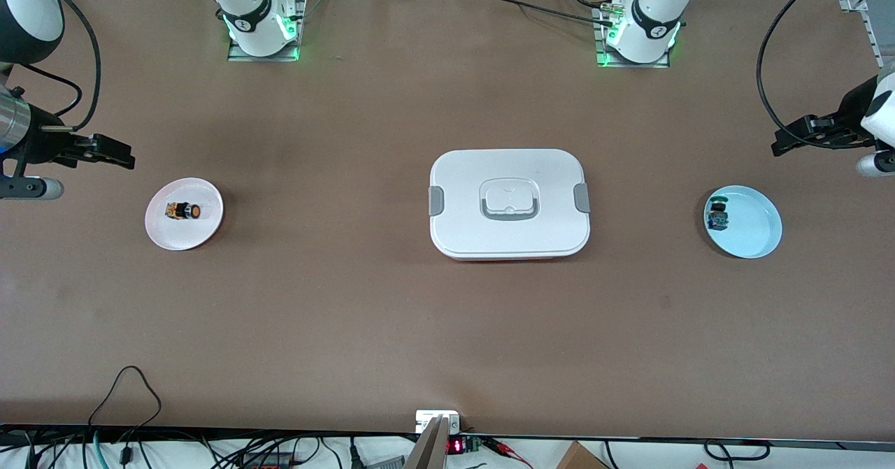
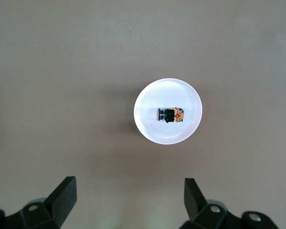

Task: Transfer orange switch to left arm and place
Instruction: 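Lower the right gripper over the orange switch on the white plate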

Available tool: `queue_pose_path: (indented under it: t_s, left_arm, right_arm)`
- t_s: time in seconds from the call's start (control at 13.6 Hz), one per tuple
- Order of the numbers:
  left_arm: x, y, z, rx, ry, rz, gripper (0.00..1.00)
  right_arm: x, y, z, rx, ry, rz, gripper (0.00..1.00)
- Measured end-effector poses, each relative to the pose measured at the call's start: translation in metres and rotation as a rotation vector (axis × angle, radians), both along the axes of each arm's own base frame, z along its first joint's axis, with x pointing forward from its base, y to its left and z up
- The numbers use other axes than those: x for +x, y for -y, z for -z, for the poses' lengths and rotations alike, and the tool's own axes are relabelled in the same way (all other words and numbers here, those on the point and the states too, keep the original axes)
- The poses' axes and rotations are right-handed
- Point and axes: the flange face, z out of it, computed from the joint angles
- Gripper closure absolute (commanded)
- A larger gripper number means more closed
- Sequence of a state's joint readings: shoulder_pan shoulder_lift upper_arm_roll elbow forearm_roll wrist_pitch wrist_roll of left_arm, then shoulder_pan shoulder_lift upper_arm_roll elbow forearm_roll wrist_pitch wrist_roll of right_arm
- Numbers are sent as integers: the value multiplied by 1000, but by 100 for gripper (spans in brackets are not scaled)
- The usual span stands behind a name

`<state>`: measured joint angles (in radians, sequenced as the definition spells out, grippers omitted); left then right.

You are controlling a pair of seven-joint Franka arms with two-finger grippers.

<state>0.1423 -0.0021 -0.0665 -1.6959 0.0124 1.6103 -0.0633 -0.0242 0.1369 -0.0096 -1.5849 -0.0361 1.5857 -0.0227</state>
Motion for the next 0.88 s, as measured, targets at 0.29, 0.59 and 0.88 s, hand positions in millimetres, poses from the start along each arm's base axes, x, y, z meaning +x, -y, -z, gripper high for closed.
queue_pose_path:
  t_s: [0.29, 0.59, 0.88]
  left_arm:
    - [0, 0, 0, 0, -1, 0, 0]
    - [0, -1, 1, 0, -1, -1, 0]
    - [0, -1, 1, 0, -1, -2, 0]
  right_arm:
    - [2, 0, 6, 0, -9, 0, 0]
    - [16, 8, 38, -59, -33, -12, 0]
    - [25, 23, 81, -66, -8, -1, 0]
